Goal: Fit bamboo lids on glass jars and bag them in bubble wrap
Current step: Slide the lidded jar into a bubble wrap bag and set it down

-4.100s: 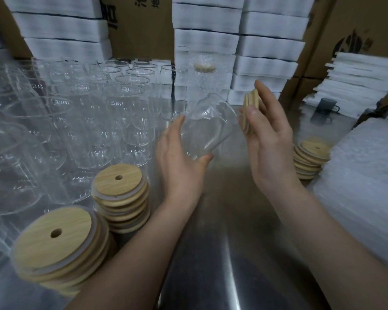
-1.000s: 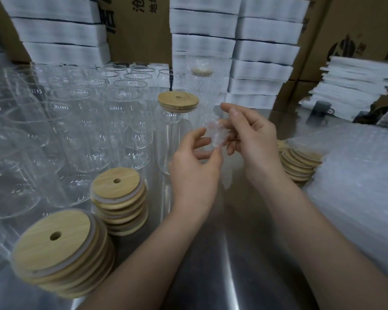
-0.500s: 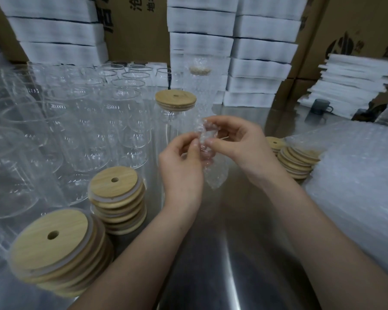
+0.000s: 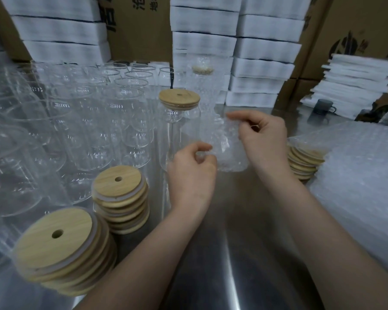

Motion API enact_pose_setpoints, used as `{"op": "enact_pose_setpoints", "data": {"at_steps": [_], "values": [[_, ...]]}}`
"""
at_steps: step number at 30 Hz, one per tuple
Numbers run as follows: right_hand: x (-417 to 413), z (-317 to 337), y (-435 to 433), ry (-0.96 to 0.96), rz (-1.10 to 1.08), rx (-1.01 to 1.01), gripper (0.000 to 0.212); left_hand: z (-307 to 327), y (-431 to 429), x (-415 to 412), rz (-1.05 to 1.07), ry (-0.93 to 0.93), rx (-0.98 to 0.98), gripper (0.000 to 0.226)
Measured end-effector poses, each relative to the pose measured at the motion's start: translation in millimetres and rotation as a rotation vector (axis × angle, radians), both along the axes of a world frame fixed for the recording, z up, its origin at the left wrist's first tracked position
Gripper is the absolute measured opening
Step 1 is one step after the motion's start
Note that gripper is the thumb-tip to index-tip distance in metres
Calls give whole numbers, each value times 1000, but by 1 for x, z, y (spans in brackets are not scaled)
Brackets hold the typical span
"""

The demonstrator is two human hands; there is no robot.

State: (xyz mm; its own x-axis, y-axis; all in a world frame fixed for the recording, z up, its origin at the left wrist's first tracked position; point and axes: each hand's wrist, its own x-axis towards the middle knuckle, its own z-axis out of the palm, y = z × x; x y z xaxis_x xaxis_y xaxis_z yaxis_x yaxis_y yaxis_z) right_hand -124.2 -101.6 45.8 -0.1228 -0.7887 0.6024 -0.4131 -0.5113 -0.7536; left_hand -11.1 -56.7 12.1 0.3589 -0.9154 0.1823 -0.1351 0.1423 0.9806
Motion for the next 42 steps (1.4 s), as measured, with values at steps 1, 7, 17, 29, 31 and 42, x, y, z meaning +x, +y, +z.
{"op": "enact_pose_setpoints", "data": {"at_steps": [1,7,17,29,31,42], "values": [[0,1,-1,-19,-35,-9,38,-2,0,0,-6,-17,24,16],[9,15,2,83,-86,-55,36,-7,-1,5,21,-90,46,27],[70,34,-1,662,111,185,100,-4,1,7,-7,-100,74,32],[33,39,24,-702,336,23,68,-5,-3,8,-2,-23,1,37],[25,37,29,-777,401,44,62,-5,-4,9,-2,27,-18,36],[16,22,31,-560,284,-258,59,-6,-12,14,-1,212,-3,34]]}}
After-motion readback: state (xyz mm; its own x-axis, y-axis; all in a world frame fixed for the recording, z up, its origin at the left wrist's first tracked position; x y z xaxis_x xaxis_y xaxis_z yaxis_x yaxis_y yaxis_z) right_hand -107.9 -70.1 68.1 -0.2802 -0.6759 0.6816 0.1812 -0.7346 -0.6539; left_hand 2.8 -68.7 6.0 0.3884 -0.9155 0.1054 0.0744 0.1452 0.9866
